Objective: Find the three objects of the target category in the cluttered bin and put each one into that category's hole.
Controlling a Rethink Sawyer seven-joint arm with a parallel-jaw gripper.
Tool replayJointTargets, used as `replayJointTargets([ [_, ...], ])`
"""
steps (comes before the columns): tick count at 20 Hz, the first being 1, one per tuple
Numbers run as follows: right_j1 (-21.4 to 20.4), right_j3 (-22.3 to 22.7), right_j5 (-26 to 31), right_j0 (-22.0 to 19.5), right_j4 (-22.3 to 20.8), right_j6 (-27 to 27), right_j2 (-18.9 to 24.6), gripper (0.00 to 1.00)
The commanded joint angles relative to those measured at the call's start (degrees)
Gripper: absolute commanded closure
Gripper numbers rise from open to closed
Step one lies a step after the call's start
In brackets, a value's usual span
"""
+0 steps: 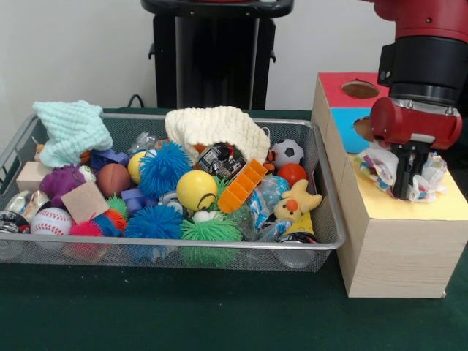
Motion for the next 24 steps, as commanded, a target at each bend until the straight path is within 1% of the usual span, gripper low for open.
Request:
replayJointTargets([
  [1,7.94,-2.76,8.92,-3.21,-0.09,6.88,2.51,1.0],
  [5,7.5,-1.87,8.93,-3.88,-1.25,6.65,3.39,1.0],
  [11,6.83,-1.89,9.76,-4.65,-1.66,6.35,4.23,1.0],
  [16,5.38,-1.89,13.97,-5.03,-1.44,5.55,4.51,1.0],
  [24,3.35,-1.16,17.04,-4.81,-1.19,5.98,4.31,1.0],
])
